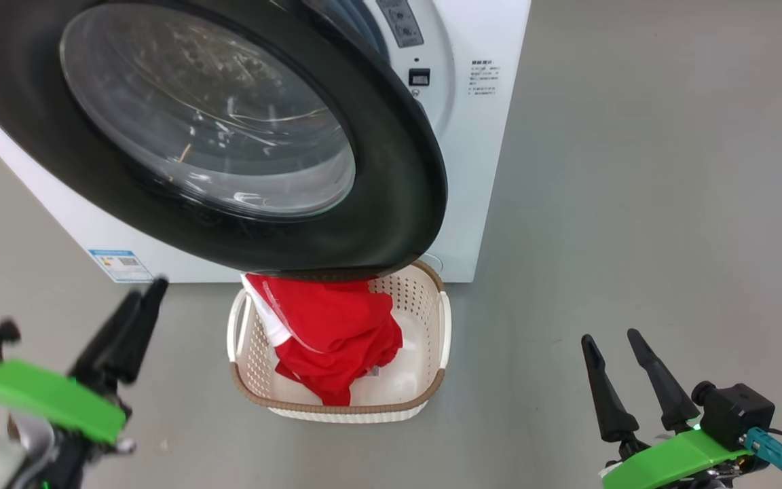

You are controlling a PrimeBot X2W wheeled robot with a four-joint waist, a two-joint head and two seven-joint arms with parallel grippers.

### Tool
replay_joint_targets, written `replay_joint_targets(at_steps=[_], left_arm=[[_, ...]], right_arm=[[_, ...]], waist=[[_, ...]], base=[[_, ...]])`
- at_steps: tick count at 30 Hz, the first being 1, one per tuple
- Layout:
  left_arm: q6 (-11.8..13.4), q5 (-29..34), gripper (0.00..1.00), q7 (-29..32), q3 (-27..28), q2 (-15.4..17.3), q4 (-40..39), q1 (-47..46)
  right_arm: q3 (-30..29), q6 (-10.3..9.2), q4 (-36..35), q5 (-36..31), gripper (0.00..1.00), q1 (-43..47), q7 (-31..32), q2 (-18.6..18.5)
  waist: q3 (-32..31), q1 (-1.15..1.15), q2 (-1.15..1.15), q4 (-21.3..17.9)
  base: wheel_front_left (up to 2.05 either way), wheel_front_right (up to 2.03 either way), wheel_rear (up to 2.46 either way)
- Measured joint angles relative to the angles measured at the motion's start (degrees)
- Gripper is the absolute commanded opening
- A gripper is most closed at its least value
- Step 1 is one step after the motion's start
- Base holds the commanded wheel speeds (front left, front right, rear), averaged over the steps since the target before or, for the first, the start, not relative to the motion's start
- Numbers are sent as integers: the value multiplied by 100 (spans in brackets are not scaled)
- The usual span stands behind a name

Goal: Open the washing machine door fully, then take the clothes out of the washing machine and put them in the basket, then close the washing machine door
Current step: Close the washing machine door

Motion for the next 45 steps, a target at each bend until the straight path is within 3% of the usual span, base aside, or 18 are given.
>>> replay_joint_targets(at_steps=[15, 31, 45], left_arm=[[-1, 319, 100, -593, -35, -231, 510, 1097], [-2, 3520, 100, -593, 1739, -1366, 639, 1939], [-7, 5789, 100, -594, 3007, -2179, -330, 2361]], right_arm=[[-51, 0, 13, 0, 100, 129, 0, -51], [-266, 0, -53, 2, 100, 325, 0, -80], [-433, 0, -222, 11, 100, 327, 0, -86]], waist=[[-71, 0, 0, 11], [-178, 0, 0, -145], [-170, 0, 0, -211]], base=[[0, 0, 0], [0, 0, 0], [0, 0, 0]])
